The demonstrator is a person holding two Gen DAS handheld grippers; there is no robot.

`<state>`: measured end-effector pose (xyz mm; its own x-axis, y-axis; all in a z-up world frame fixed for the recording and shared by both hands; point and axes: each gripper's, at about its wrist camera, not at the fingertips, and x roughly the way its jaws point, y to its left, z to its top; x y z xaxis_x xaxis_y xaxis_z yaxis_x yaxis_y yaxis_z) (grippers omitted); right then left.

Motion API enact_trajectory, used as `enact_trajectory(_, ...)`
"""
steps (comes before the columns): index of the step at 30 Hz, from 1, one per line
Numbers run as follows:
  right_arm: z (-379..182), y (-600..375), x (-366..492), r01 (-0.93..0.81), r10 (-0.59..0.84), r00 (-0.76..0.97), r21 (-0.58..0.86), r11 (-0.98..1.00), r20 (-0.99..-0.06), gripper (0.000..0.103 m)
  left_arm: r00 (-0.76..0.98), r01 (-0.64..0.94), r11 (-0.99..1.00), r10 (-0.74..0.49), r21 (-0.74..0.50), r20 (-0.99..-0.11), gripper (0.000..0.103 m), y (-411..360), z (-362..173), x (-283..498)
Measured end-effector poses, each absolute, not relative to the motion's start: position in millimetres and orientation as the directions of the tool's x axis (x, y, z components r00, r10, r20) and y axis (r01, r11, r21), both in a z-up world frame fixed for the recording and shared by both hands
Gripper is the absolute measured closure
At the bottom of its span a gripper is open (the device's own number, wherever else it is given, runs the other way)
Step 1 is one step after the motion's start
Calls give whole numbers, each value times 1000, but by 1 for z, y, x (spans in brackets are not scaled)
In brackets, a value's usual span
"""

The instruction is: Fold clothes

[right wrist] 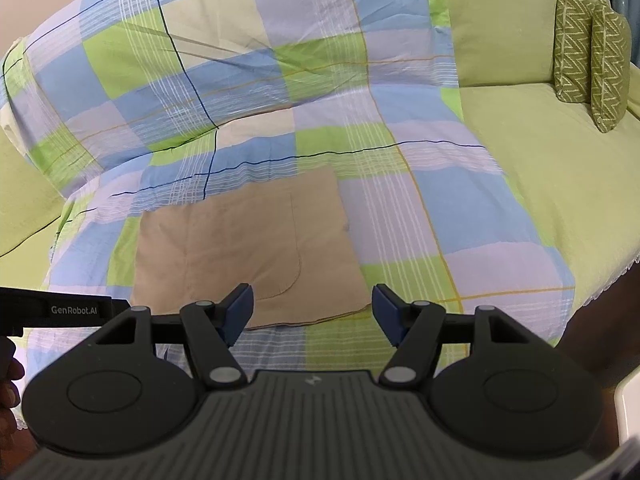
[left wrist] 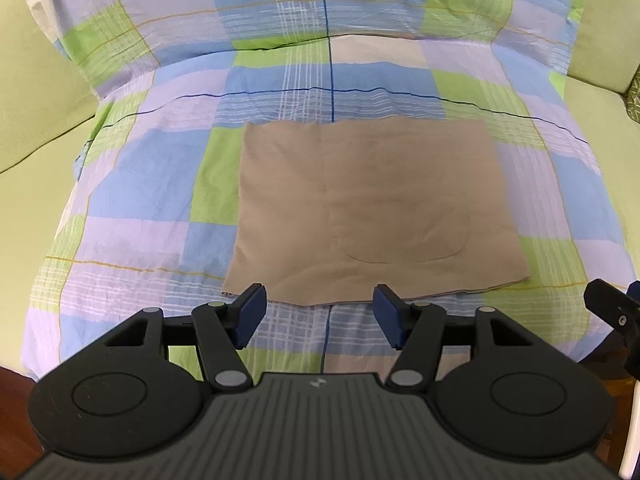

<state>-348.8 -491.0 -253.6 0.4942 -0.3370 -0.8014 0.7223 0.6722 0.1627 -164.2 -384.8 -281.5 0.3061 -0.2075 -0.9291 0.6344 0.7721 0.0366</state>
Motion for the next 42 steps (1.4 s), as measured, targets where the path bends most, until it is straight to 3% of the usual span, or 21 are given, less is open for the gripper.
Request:
enact_trajectory(6, -260, -502, -339, 683, -314, 503, 148, 715, -805, 41, 284, 604, 797, -196, 16, -938, 40, -386, -298, -160)
enact_trajectory(10, -264, -536, -329, 561, -291, 563, 99, 822, -774, 41, 262, 624, 781, -216, -6, -941, 39, -396, -315, -175)
enact_trajectory(16, -271, -606, -312, 282, -223, 664, -37, 959, -714, 33, 252, 625, 780, -195, 6, -948, 37, -454, -347, -213)
enact_trajectory(21, -297, -681, -276, -164, -12, 665, -162, 973, -747, 33, 272, 502, 865, -170, -11, -947, 36, -524, -366, -243)
enact_trajectory(25, -317, -718, -247, -591, 166, 624, -322, 740, -764, 33, 334, 449, 891, -100, 64, -937, 35, -584, -378, -266)
enact_trajectory(29, -344, -730, -235, -810, 297, 561, -438, 391, -772, 37, 403, 452, 871, -6, 193, -915, 36, -621, -391, -278)
enact_trajectory(33, -368, -734, -229, -862, 390, 493, -498, 96, -778, 47, 433, 469, 827, 90, 310, -897, 37, -646, -410, -292)
enact_trajectory(35, -377, -732, -230, -860, 411, 473, -510, 21, -780, 52, 451, 482, 793, 140, 373, -881, 44, -653, -421, -299)
enact_trajectory(40, -399, -728, -232, -830, 455, 416, -533, -164, -788, 55, 512, 530, 704, 179, 473, -840, 59, -667, -436, -318)
enact_trajectory(42, -408, -727, -233, -809, 469, 393, -540, -234, -791, 55, 531, 537, 679, 191, 501, -826, 60, -669, -440, -324)
